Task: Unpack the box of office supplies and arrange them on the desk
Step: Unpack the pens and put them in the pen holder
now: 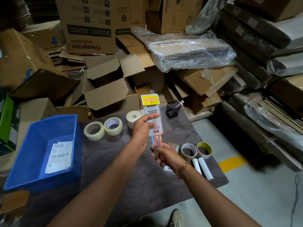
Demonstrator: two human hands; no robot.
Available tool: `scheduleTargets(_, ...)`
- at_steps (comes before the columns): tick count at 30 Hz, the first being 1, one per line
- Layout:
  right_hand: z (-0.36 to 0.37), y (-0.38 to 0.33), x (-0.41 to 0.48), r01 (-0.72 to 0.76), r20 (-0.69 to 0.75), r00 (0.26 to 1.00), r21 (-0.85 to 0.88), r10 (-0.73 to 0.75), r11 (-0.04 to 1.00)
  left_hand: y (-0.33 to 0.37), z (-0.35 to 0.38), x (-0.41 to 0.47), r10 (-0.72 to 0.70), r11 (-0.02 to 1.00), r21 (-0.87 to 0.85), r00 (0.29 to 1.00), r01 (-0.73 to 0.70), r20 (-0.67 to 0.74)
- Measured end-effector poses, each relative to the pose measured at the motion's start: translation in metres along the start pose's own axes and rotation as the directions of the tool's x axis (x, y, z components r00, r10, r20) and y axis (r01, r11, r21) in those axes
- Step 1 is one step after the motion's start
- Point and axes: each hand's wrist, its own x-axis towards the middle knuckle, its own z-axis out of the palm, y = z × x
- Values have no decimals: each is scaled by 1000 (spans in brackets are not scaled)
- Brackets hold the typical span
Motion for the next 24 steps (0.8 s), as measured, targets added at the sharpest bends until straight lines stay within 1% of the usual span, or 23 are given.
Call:
scheduleTargets(3, -5, 4, -2, 2, -1, 1000, 16, -2, 1000, -3, -1, 6, -11, 1000, -6, 999, 11, -32)
scheduleTargets(6, -9, 3, -1, 2, -26, 1000, 38, -1, 999, -12, 1, 5, -22, 999, 41, 999, 23, -35)
scheduleTargets(10, -8, -9, 3, 38, -114, 993, 57, -31, 998, -35, 9, -8, -61, 992, 111, 998, 60, 3)
scheduleTargets(12, -7, -10, 4, 25, -163, 986, 46, -17, 999, -41, 11, -11, -63, 988, 144, 998, 63, -2)
scheduleTargets(15, -10, 2, 7, -48, -243, 968, 24, 53, 999, -50, 11, -11, -86, 981, 174, 996, 82, 16)
scheduleTargets(17, -17, 15, 4, -123, -281, 954, -62, 101, 991, -57, 10, -8, -101, 978, 188, 995, 94, 26)
scheduleTargets(19, -27, 30, -5, -183, -285, 949, -165, 131, 969, -68, 8, -3, -124, 976, 182, 992, 120, 10)
scheduleTargets(22, -47, 59, -23, -248, -315, 934, -230, 169, 941, -90, 5, 5, -199, 956, 214, 979, 201, -29)
scheduleTargets(24, -61, 76, -33, -290, -391, 901, -219, 189, 932, -109, 3, 6, -267, 923, 278, 963, 266, -34)
